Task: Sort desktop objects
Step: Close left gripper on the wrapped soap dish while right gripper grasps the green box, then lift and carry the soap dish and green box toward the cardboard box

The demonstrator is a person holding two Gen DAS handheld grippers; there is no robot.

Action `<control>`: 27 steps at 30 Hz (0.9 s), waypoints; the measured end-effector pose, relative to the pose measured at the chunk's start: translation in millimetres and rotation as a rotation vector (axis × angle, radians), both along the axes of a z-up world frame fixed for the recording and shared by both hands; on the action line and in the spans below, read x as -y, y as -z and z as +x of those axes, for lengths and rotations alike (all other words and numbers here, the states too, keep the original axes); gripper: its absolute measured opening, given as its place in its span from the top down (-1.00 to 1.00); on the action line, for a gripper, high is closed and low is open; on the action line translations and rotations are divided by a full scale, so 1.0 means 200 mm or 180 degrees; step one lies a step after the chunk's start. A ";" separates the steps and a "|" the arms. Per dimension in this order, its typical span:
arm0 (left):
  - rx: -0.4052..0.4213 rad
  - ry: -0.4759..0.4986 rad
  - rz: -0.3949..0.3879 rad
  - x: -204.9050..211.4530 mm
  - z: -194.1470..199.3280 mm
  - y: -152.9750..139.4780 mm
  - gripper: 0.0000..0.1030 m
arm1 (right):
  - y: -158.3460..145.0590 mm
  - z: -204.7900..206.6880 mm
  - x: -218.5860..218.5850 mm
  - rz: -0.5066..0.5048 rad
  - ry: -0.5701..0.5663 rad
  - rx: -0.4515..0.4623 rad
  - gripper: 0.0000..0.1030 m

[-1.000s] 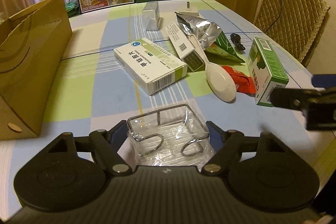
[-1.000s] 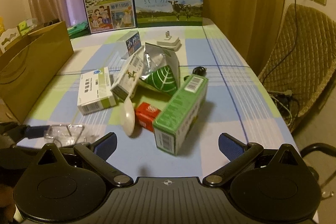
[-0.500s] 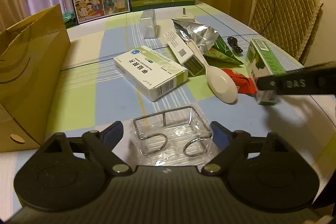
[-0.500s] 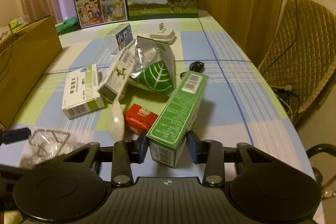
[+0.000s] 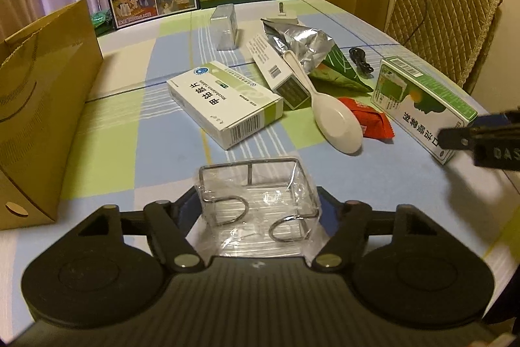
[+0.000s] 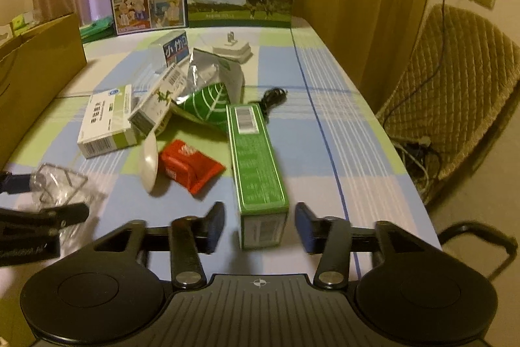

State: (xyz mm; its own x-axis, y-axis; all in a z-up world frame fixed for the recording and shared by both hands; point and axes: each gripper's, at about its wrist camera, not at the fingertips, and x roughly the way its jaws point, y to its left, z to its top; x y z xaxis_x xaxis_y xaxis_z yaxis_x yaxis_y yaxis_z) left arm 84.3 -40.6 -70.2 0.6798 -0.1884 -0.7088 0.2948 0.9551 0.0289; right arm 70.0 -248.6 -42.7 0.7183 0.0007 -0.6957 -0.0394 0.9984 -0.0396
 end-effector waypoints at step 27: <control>-0.0027 0.0100 0.0025 0.00 -0.05 -0.03 -0.20 | 0.04 0.08 -0.01 -0.0065 -0.0177 -0.0192 0.46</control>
State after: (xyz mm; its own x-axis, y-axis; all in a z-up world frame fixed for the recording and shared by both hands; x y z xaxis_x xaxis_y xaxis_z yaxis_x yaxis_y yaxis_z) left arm 75.2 -39.7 -64.0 0.6675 -0.2037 -0.7162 0.3248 0.9452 0.0338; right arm 86.6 -247.3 -50.3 0.6743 0.0246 -0.7380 -0.0976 0.9936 -0.0560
